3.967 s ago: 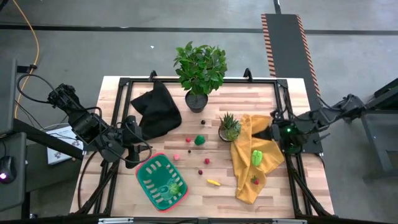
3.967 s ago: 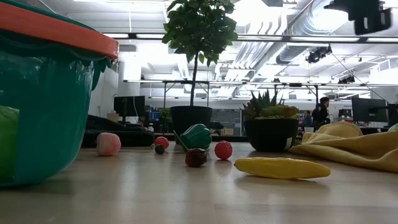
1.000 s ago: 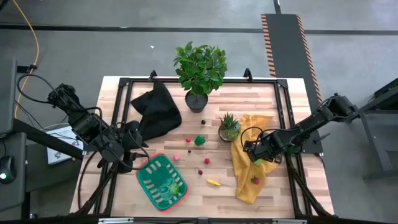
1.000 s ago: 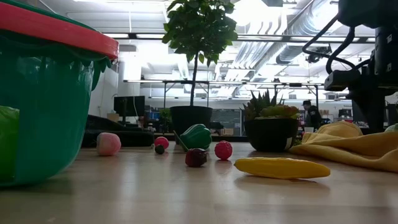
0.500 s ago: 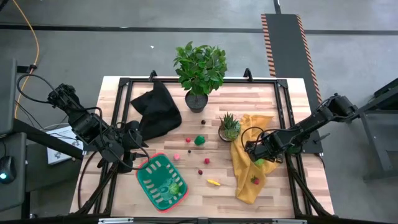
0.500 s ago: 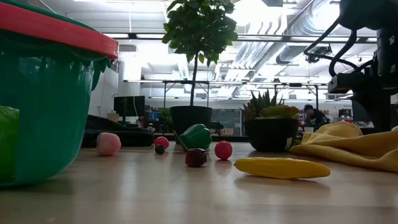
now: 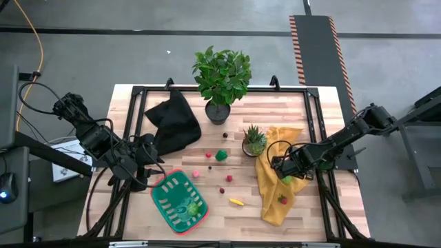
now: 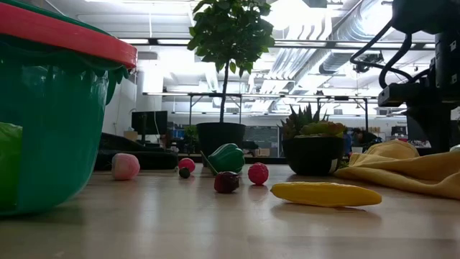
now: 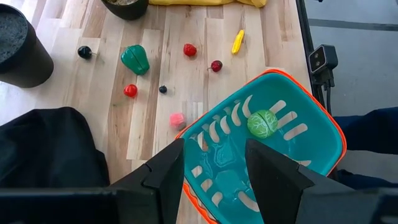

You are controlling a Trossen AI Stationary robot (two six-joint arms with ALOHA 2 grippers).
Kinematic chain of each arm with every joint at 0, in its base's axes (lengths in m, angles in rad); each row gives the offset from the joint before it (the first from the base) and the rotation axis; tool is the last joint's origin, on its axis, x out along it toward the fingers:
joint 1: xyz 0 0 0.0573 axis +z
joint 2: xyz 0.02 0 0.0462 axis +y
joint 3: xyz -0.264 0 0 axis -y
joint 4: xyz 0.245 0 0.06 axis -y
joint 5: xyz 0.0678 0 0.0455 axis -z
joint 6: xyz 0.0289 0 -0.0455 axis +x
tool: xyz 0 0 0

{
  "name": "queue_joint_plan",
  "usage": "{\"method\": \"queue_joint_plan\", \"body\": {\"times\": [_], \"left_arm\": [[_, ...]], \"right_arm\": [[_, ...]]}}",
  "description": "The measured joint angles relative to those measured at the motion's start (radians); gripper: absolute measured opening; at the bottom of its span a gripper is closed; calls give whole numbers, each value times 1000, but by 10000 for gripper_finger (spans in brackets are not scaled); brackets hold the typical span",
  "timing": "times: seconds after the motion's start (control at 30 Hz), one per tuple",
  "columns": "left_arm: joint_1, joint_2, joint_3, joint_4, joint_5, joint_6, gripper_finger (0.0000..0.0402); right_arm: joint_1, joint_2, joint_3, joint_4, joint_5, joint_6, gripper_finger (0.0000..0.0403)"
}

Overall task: Pick and placing Produce into tupperware
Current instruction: Put the green starfruit into the blue basket

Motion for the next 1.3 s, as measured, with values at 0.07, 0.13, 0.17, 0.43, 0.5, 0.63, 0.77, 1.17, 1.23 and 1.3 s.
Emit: {"method": "queue_joint_plan", "body": {"times": [0.07,0.13,0.17,0.43,0.5,0.63,0.77,1.17,1.23,1.3], "left_arm": [[0,0,0,0,0,0,156],[0,0,0,0,0,-1,156],[0,0,0,0,0,-2,156],[0,0,0,0,0,-3,156],[0,0,0,0,0,-3,156],[0,0,0,0,0,-3,156],[0,0,0,0,0,-3,156],[0,0,0,0,0,-3,156],[0,0,0,0,0,-3,156],[0,0,0,0,0,-2,156]], "right_arm": [[0,0,0,0,5,-5,241],[0,0,0,0,10,-8,248],[0,0,0,0,10,-8,252],[0,0,0,-13,9,-14,264],[0,0,0,-18,9,-14,264],[0,0,0,-23,6,-10,264],[0,0,0,-24,1,-10,263],[0,0,0,-16,1,-10,217],[0,0,0,-16,1,-11,216],[0,0,0,-14,1,-17,216]]}}
